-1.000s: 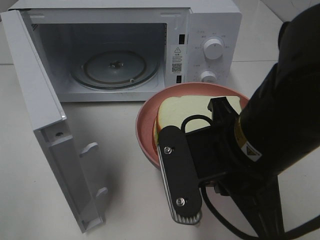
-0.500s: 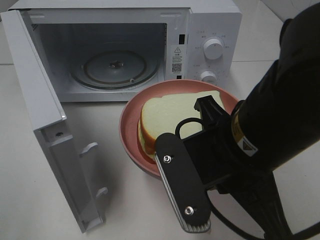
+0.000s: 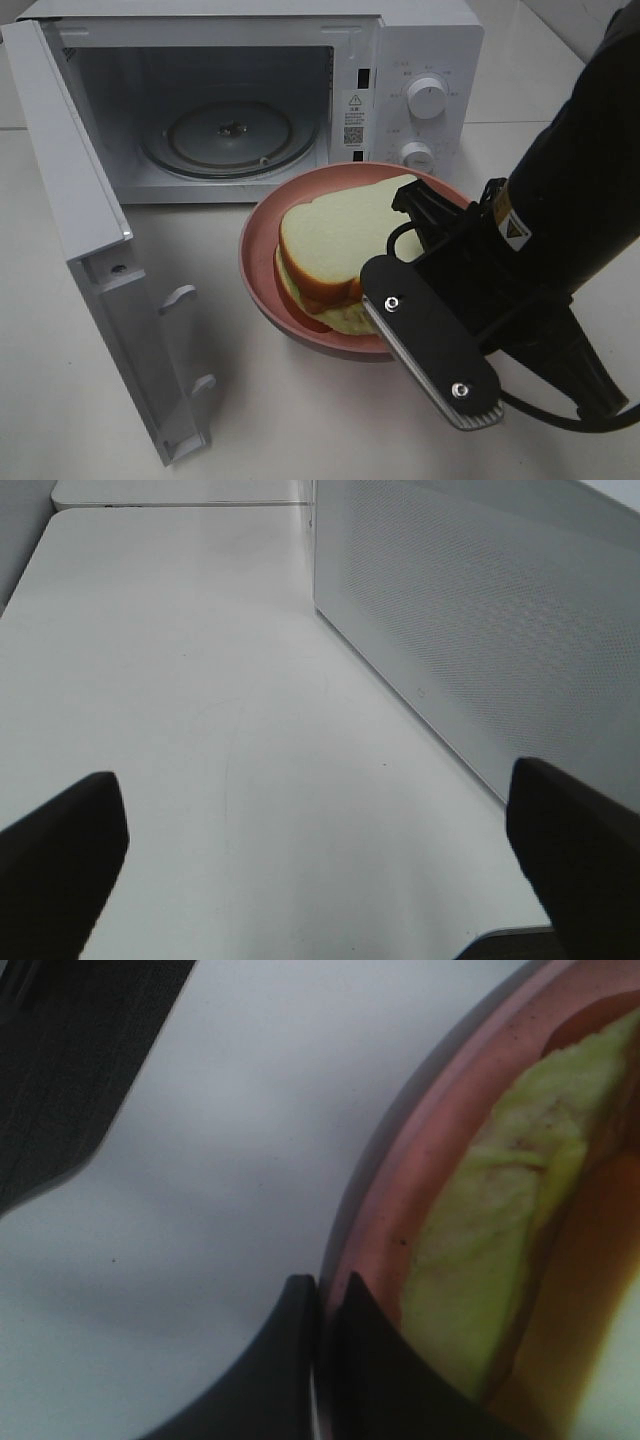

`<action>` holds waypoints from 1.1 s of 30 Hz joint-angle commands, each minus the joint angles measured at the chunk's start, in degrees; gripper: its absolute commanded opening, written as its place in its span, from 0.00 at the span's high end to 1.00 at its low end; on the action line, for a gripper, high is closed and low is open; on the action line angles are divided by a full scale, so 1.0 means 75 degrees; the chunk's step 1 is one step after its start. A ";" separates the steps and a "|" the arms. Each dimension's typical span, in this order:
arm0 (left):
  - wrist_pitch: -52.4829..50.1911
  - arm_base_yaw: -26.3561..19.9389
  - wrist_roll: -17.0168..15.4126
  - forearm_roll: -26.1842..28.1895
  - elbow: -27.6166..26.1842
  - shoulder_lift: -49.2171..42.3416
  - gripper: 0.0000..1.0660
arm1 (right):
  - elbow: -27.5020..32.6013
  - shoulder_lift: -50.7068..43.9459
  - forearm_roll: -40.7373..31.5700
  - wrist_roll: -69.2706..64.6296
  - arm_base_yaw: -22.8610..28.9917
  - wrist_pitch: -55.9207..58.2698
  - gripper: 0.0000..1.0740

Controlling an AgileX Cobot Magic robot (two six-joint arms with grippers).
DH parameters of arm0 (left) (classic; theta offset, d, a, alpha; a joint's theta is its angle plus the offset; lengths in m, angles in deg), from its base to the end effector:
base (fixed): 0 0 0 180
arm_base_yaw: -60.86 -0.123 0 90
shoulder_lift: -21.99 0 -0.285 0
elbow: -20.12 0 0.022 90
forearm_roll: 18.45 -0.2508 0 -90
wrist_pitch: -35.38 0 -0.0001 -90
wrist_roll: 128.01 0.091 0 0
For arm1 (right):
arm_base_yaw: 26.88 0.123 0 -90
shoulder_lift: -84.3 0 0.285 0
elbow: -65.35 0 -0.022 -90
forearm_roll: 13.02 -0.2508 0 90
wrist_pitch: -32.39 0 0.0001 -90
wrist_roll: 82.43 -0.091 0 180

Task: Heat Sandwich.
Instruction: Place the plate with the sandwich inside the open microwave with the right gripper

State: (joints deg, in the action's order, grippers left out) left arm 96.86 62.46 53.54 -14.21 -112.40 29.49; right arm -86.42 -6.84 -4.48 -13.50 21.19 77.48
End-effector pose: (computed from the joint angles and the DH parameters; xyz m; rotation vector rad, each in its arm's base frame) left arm -0.0087 -0.0057 0.2817 0.0609 2.0306 -0.0889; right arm 0.1780 0.1838 0.2273 -2.4916 1.3786 -0.2518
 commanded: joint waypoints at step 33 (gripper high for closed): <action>-0.0023 -0.0038 -0.0008 0.0015 0.0015 -0.0122 0.08 | -0.1176 0.1192 -0.0749 0.1154 -0.0795 -0.0703 1.00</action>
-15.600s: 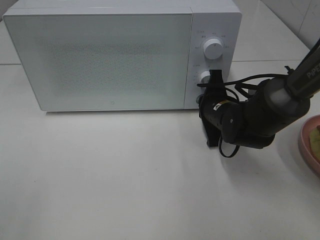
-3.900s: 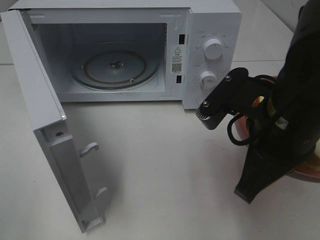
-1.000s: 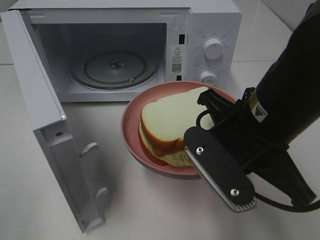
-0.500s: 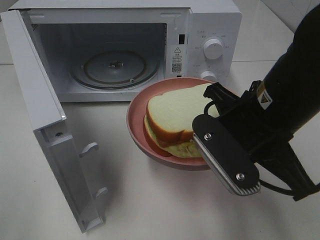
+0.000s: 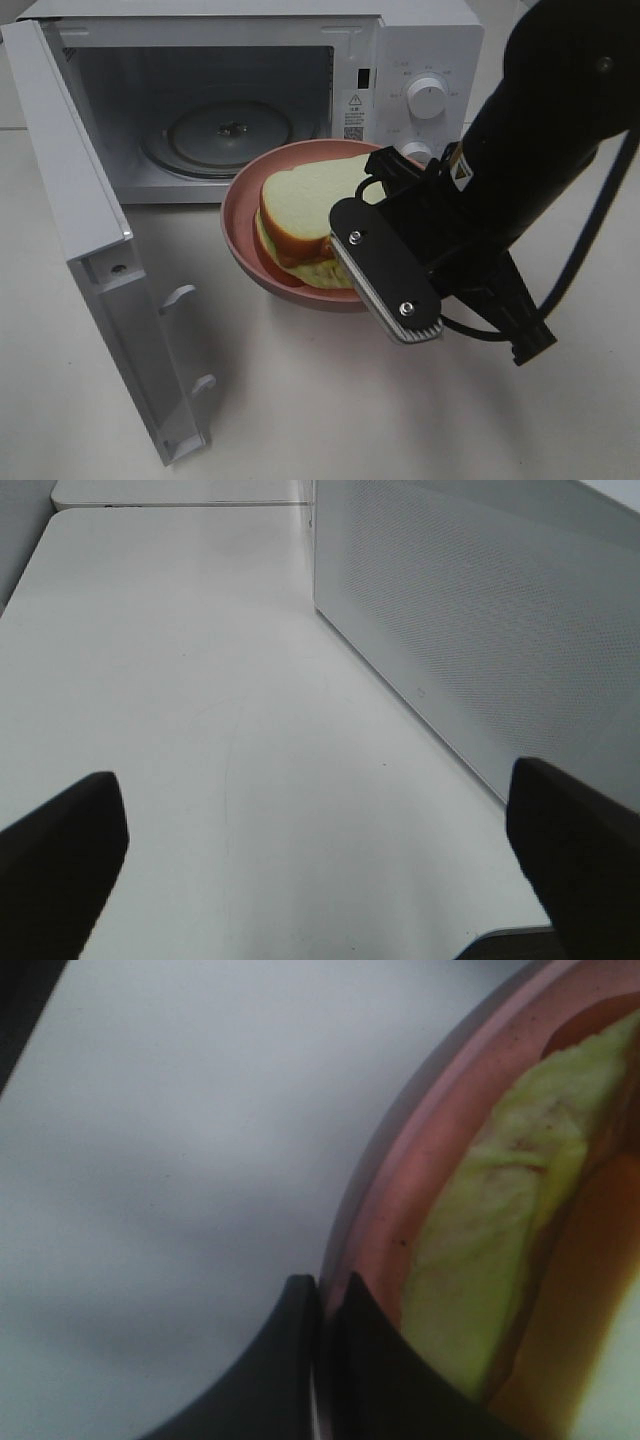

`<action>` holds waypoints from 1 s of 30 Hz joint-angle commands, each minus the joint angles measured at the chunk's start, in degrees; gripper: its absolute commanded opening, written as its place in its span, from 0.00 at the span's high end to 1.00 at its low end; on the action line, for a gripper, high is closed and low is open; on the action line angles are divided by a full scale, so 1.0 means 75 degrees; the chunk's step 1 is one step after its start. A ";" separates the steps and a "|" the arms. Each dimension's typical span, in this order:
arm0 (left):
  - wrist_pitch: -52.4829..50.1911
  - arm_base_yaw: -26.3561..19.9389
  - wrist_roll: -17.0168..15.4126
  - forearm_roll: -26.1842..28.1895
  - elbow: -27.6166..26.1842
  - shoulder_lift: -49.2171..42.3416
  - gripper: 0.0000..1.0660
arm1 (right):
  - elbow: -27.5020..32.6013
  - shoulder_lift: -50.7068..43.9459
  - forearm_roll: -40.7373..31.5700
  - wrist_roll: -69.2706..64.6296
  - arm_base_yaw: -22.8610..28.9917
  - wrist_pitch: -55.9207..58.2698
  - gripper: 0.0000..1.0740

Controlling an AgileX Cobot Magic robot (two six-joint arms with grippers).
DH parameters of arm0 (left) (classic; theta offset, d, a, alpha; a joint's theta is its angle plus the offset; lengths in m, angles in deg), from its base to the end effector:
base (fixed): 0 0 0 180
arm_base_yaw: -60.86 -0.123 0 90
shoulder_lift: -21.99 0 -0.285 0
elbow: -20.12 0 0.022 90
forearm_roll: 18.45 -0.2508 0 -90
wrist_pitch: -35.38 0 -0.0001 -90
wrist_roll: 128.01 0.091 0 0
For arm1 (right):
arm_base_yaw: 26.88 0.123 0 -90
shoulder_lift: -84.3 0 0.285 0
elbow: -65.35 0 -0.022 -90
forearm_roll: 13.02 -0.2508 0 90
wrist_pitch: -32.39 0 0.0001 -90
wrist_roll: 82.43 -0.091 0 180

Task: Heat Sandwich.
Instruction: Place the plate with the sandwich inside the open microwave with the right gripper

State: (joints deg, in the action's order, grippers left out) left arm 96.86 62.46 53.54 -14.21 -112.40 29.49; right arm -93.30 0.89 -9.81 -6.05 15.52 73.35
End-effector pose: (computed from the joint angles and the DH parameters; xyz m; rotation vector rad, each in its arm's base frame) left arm -0.0087 -0.0057 0.2817 0.0609 2.0306 -0.0889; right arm 0.2218 0.1980 0.2232 -2.4301 1.3802 -0.2117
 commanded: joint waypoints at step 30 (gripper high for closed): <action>-0.0023 -0.0038 -0.0008 0.0015 0.0015 -0.0122 0.08 | -0.2559 0.2269 -0.0558 0.0726 -0.0038 0.0008 1.00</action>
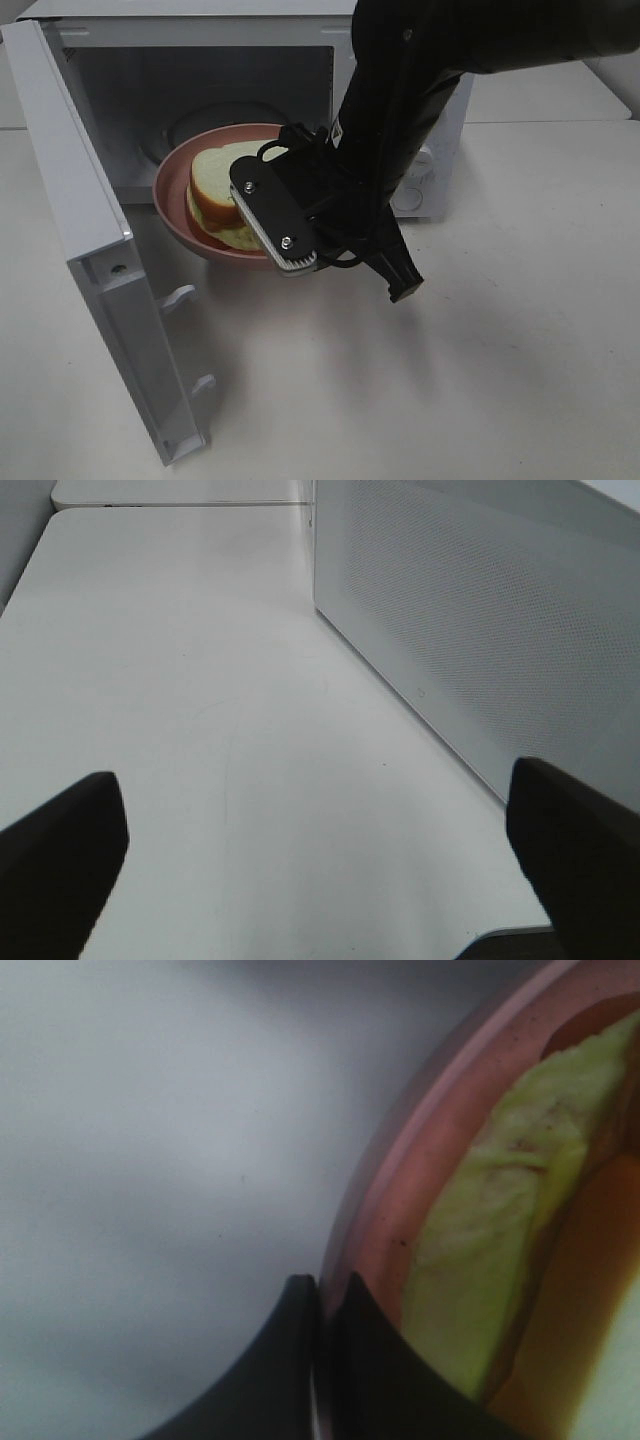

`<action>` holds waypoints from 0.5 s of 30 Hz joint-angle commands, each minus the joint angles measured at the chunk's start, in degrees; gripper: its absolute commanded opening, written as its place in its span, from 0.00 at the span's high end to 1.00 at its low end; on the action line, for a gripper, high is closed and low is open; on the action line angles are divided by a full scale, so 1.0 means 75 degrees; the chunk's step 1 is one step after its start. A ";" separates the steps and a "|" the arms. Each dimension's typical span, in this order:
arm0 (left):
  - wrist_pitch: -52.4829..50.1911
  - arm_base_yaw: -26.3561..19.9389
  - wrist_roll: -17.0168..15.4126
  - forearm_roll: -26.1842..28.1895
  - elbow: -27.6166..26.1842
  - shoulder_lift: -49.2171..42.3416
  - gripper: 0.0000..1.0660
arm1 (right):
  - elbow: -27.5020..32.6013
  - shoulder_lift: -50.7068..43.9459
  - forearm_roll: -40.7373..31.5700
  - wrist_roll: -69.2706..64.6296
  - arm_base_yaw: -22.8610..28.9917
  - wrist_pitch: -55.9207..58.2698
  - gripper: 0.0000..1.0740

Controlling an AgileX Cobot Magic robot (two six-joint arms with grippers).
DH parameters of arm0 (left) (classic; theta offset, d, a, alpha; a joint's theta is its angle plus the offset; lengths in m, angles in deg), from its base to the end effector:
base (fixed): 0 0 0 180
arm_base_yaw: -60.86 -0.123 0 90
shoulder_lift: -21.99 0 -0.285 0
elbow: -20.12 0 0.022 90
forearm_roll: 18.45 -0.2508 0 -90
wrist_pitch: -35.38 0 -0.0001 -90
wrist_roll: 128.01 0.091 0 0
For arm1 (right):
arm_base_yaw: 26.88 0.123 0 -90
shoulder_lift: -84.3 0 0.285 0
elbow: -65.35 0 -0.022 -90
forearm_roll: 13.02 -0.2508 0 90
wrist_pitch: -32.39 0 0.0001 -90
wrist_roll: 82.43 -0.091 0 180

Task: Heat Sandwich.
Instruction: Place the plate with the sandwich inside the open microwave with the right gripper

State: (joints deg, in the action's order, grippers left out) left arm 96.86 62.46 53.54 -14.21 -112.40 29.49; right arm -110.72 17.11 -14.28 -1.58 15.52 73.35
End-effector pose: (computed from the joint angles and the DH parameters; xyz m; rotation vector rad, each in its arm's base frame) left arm -0.0087 -0.0057 0.2817 0.0609 2.0306 -0.0889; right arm 0.2788 0.2564 0.2083 -2.4229 1.3303 -0.1563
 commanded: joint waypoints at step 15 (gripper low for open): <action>-0.0023 -0.0038 -0.0008 0.0015 0.0015 -0.0122 0.08 | -0.1948 0.1345 0.0367 -0.0344 -0.0038 0.0840 1.00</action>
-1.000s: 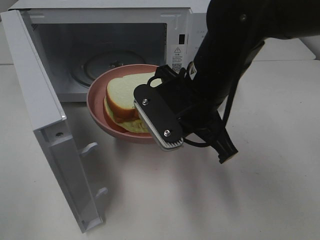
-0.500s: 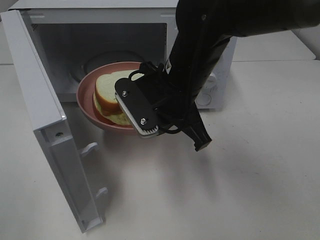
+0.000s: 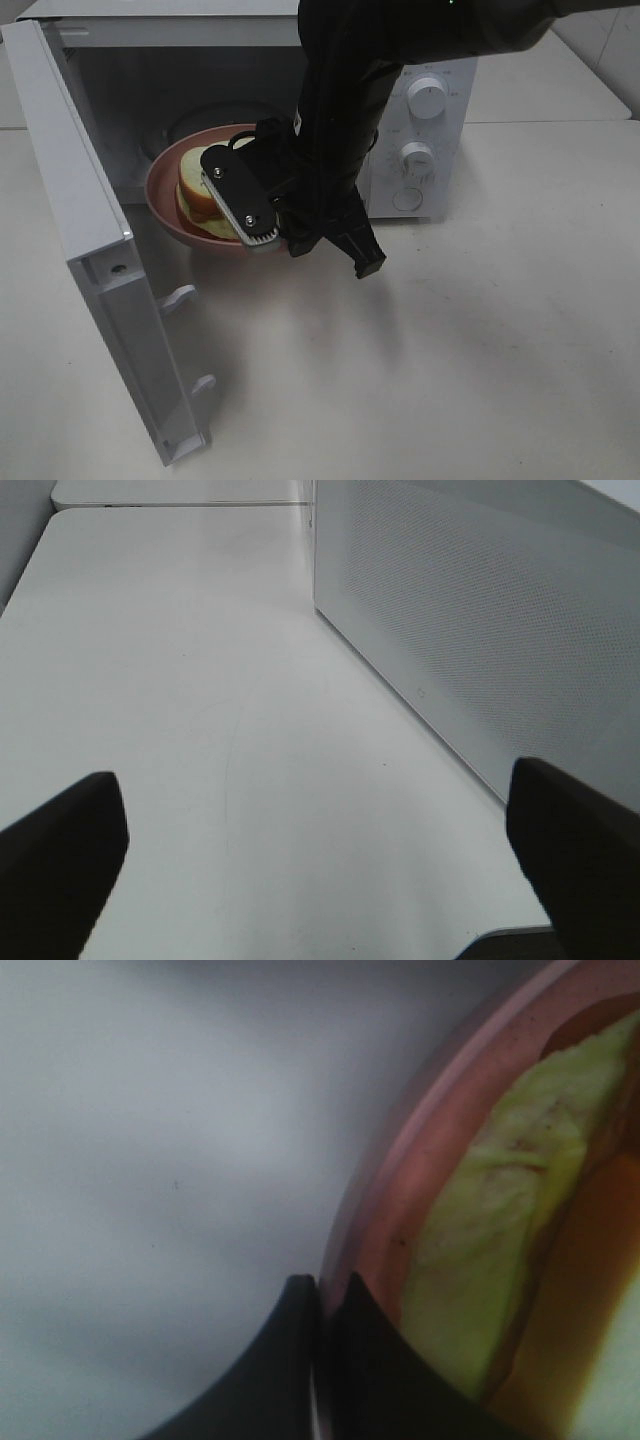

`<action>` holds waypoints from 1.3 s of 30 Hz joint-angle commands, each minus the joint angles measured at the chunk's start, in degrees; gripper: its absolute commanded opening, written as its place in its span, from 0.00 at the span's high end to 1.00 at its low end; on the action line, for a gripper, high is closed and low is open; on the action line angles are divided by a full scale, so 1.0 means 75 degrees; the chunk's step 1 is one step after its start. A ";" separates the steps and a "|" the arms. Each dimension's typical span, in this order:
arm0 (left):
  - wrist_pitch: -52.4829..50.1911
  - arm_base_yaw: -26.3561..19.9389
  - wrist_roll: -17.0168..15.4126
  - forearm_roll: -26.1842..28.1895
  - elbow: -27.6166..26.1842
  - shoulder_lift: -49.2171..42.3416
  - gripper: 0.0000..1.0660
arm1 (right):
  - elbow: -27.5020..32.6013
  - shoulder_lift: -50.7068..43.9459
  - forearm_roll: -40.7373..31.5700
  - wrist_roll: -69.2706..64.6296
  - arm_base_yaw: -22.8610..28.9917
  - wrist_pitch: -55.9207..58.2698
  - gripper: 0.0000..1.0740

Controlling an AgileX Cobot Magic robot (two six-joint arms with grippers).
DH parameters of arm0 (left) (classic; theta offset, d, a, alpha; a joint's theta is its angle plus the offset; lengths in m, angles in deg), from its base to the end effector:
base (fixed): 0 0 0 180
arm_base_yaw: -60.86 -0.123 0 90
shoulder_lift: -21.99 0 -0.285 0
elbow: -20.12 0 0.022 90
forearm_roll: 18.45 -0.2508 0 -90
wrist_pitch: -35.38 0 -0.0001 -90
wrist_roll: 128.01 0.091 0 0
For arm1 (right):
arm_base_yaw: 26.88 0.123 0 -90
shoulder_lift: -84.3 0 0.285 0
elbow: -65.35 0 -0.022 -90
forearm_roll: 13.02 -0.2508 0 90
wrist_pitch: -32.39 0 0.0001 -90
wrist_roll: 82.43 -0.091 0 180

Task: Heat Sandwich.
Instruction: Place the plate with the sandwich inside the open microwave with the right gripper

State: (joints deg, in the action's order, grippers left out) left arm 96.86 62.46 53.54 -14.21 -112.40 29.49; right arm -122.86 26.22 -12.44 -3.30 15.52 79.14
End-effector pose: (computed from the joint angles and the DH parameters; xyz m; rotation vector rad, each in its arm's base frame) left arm -0.0087 -0.0057 0.2817 0.0609 2.0306 -0.0889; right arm 0.3102 0.2824 0.1984 -2.4612 1.3683 -0.1642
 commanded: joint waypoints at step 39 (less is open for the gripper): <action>-0.0023 -0.0038 -0.0008 0.0008 0.0015 -0.0122 0.08 | -0.4225 0.2773 0.0764 -0.1811 -0.0153 0.0764 0.98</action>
State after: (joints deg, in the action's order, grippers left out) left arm 96.86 62.46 53.54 -14.21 -112.40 29.49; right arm -153.52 46.90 -7.00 -15.85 14.89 85.44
